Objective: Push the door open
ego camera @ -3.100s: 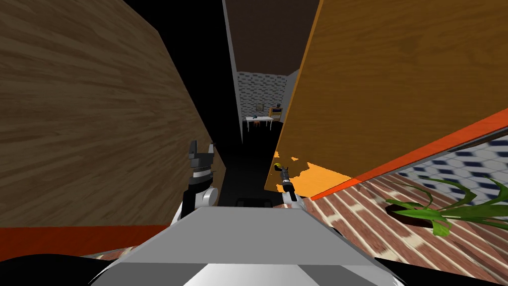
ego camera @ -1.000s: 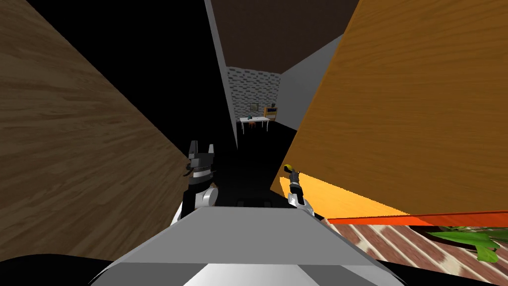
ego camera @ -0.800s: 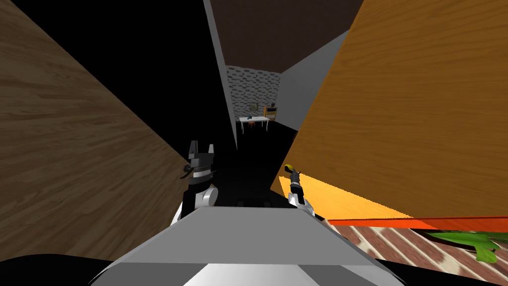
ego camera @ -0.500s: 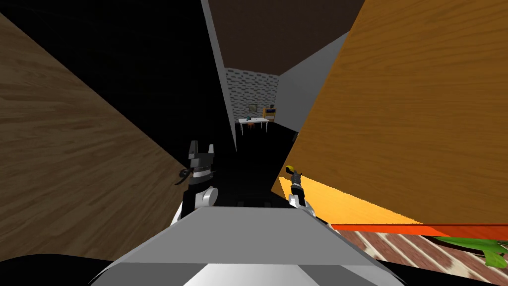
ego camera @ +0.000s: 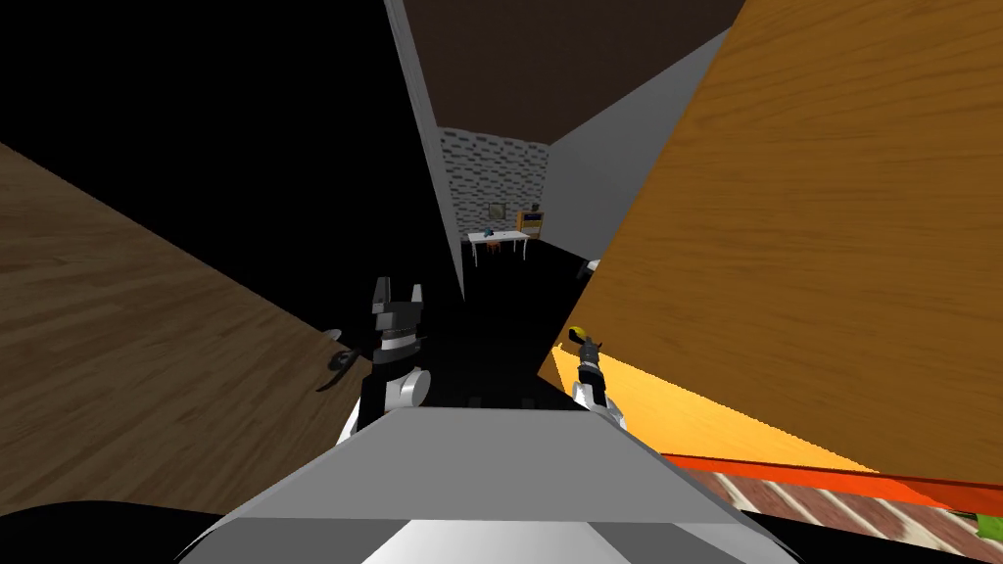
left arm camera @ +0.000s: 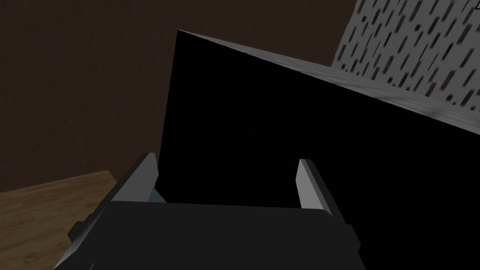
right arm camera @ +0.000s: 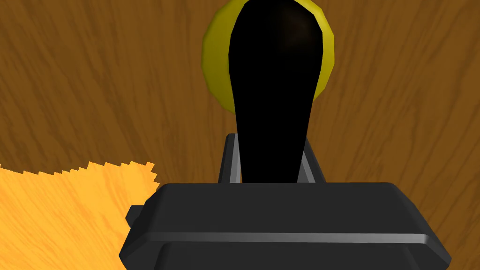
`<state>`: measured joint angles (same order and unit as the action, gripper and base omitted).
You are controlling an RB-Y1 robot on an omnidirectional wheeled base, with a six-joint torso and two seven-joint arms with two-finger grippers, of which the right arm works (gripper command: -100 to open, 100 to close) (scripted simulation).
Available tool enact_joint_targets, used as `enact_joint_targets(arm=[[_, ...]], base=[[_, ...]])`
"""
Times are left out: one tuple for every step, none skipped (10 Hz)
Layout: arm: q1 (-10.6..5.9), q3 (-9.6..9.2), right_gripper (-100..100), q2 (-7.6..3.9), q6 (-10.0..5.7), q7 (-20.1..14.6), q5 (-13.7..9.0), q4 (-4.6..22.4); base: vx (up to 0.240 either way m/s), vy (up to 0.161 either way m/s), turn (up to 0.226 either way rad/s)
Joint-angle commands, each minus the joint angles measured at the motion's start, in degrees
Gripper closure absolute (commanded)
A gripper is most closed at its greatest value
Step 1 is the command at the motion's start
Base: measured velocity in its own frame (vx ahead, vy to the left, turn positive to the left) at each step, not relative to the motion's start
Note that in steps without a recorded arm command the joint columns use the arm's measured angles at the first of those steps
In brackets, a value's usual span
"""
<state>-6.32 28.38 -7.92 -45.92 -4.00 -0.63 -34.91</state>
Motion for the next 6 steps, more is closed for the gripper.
enact_joint_targets(arm=[[0.06,1.24,100,-0.64,-0.19,0.4,-0.7,0.5],[0.11,1.85,100,-0.71,-0.19,0.7,-1.0,0.6],[0.11,1.85,100,-0.71,-0.19,0.7,-1.0,0.6],[0.19,2.71,100,-0.81,-0.19,1.0,-1.5,0.6],[0.24,3.27,100,-0.88,-0.19,1.2,-1.8,0.7],[0.29,3.78,100,-0.94,-0.19,1.4,-2.1,0.7]], base=[[0.167,0.032,-0.065],[0.176,0.027,-0.042],[0.124,0.009,-0.029],[0.155,0.001,-0.04],[0.195,0.01,-0.058],[0.199,0.013,-0.053]])
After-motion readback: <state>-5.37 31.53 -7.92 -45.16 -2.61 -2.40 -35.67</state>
